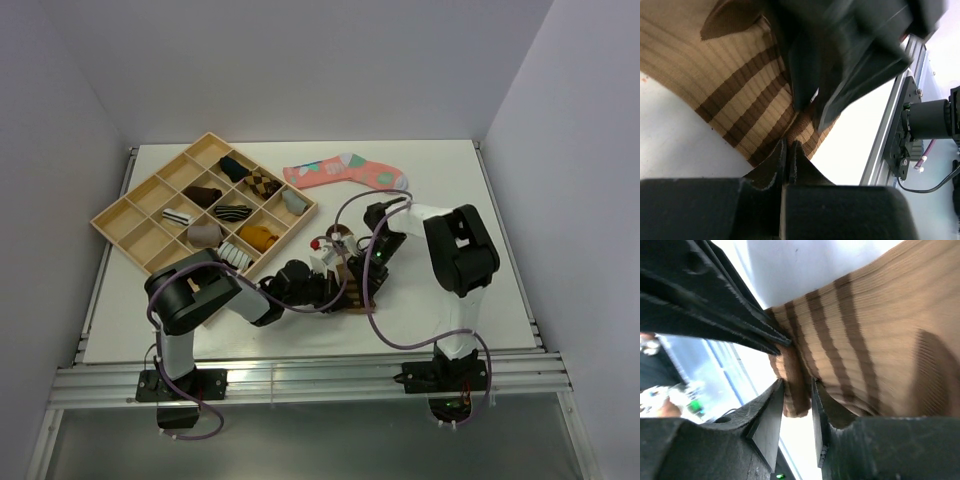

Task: Roll the socks
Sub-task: Roll the sock at the center of the board.

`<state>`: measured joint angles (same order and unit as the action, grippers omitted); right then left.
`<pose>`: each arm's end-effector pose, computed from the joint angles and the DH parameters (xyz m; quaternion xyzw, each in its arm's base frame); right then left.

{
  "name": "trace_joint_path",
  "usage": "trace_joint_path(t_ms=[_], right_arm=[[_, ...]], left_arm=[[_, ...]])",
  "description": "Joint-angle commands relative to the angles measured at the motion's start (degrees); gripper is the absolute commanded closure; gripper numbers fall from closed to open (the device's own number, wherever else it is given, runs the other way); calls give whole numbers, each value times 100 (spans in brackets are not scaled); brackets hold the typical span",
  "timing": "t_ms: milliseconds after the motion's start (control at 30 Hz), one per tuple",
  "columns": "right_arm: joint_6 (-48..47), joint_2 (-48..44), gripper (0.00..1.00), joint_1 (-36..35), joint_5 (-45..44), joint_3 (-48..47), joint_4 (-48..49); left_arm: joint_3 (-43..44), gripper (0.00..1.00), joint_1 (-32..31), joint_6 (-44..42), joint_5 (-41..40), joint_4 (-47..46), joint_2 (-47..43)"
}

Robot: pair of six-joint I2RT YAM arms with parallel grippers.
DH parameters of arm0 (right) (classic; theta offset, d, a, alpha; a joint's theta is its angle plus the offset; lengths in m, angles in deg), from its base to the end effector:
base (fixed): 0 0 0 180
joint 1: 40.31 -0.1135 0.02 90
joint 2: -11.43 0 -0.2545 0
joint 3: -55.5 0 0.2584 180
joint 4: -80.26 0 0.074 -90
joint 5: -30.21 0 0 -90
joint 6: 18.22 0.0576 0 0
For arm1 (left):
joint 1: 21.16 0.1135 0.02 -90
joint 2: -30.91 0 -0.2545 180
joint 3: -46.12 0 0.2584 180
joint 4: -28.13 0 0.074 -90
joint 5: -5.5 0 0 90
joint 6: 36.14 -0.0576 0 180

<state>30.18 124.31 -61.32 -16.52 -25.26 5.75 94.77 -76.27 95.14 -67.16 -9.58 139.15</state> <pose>0.2702 0.1461 0.0995 0.4324 -0.8136 -0.3830 0.0671 0.1862 -0.2970 0.0843 0.1824 0.8029 -0.4960 0.2760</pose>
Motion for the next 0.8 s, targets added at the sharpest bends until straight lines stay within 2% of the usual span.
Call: trace_joint_path(t_ms=[0, 200, 333, 400, 567, 667, 767], right_arm=[[-84, -450, 64, 150, -381, -52, 440], [-234, -1179, 61, 300, -266, -88, 122], [-199, -1847, 60, 335, -590, 184, 272], [-173, -2006, 60, 335, -783, 299, 473], [-356, -2674, 60, 291, -1311, 852, 1071], [-663, -2999, 62, 239, -1356, 1203, 1255], [-796, -3491, 61, 168, -1548, 1818, 1879]], left_arm=[[-68, 100, -35, 143, 41, 973, 188], [116, 100, -70, 275, 50, 1333, 346], [266, 100, -131, 372, 24, 1545, 443], [275, 100, -131, 425, 94, 1571, 478], [432, 100, -140, 627, 15, 2370, 461], [564, 100, -140, 811, 269, 2660, 495], [679, 100, -140, 943, 507, 2888, 566]])
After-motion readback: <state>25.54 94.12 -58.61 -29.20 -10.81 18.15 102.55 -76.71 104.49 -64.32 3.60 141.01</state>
